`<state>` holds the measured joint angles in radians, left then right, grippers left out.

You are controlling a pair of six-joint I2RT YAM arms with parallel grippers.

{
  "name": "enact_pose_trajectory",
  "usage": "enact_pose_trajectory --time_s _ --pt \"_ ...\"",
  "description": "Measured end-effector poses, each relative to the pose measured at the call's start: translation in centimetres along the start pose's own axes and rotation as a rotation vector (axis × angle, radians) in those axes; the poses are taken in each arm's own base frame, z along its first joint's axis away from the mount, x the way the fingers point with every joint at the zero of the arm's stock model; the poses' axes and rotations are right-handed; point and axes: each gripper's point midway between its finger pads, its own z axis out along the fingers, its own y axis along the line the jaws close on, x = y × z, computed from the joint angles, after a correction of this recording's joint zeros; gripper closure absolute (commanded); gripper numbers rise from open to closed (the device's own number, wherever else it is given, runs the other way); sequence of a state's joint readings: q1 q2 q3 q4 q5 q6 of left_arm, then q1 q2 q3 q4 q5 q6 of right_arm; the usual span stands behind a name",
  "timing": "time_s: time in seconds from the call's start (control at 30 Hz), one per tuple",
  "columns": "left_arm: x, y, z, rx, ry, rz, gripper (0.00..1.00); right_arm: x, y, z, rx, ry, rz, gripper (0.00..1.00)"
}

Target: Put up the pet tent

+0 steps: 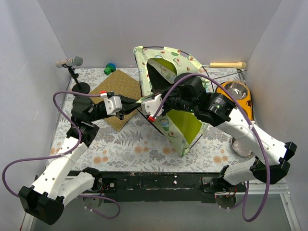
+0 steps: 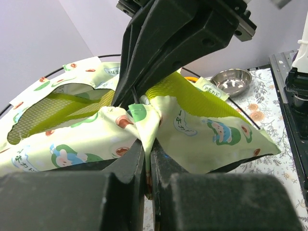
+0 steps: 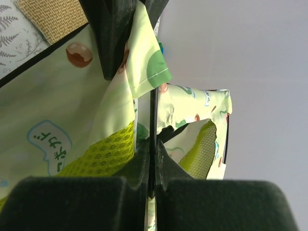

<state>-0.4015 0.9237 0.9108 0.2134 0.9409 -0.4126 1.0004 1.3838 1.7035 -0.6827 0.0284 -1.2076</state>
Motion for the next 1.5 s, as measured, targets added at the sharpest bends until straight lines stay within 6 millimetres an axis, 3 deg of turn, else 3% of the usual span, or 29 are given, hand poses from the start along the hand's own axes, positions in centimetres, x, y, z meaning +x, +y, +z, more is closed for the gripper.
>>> enact_pose_trajectory --time_s 0.57,1.2,1.5 --pt "-0.5 -0.3 0.3 0.038 -0.01 -0.004 1.0 -1.4 0.9 0.2 -0.044 -0.058 -0.035 0.99" --pt "0.4 0.2 1.2 0.064 0.023 -0.08 0.94 -3.1 0.0 0.7 -0.021 -0.094 -0.048 0.99" --pt "0.5 0.1 1.4 0.048 0.031 -0.133 1.0 -3.1 -0.1 0.8 -0.015 -0.092 -0.049 0.99"
